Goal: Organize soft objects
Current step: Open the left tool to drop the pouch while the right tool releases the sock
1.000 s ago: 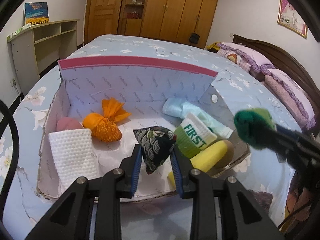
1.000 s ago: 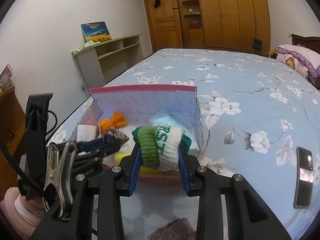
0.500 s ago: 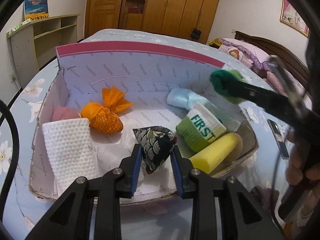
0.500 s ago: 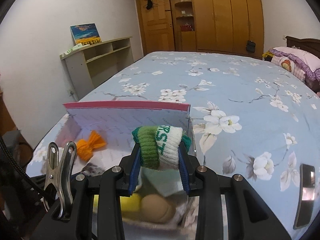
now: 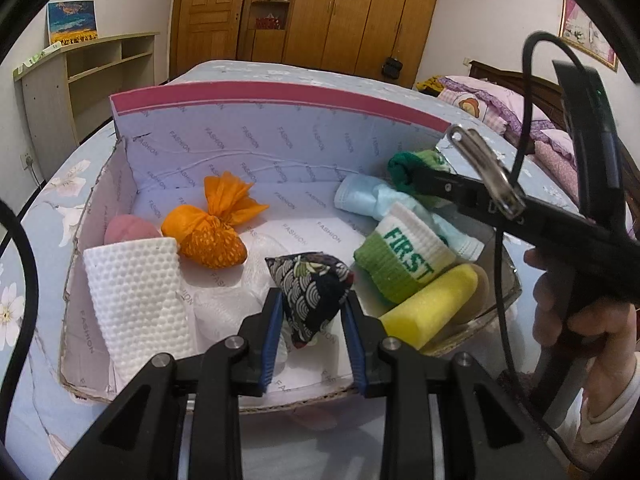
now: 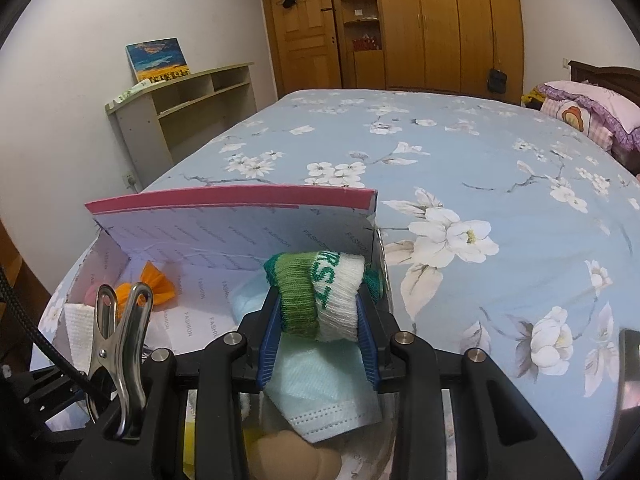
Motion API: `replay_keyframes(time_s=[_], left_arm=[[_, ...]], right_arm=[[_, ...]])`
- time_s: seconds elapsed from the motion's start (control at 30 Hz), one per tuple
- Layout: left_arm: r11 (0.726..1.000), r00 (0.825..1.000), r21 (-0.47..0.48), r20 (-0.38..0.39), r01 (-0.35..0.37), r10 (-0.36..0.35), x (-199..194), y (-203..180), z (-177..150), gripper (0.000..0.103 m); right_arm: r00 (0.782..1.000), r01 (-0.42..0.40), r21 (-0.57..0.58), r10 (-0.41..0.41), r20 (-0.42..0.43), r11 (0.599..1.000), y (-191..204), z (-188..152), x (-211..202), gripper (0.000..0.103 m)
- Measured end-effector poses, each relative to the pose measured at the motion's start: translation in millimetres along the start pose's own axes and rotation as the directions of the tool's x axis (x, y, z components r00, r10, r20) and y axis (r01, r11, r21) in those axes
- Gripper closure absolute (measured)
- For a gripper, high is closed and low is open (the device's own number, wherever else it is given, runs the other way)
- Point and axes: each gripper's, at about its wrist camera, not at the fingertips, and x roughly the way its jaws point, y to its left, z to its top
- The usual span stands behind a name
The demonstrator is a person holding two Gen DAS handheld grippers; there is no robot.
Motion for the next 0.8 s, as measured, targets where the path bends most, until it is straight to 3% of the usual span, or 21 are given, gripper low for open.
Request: replay_keyframes(time_s=[0.13, 0.27, 0.43, 0.5, 0.8], left_arm=[[1.0, 1.0, 0.007, 0.004, -0.007, 0.007, -1.2, -3.5, -1.0, 0.07], [1.0, 1.0, 0.013, 0.005, -0.009, 0.008, -3.0, -6.3, -0.5, 0.06], [1.0, 1.0, 0.008, 0.009, -0.029, 0.029, -6.5, -9.1, -1.8, 0.054], [1.0, 0.999, 0.002, 0.017, -0.027, 0.027, -10.7, -8.9, -1.8, 0.05], [1.0, 0.998, 0.002, 0.062, -0.03, 0.03, -34.6, -14.1, -1.9, 0.047]], right_arm=[[1.0, -0.015, 0.018, 0.015, -0.019, 1.0, -2.3, -2.2, 3.9, 0.067], [0.999, -0.027, 0.029, 0.028, -0.028, 0.999, -2.4, -2.2, 4.4, 0.061], [0.999, -0.041, 0.042, 0.042, -0.025, 0.998, -1.8, -1.0, 1.1, 0.055], [0.999, -0.041, 0.045, 0.042, -0.016, 0.998, -2.0, 0.3, -3.1, 0.048], [0.998, -0.053, 0.051, 0.051, 0.041, 0.997, -2.4, 11.6, -32.5, 0.045]])
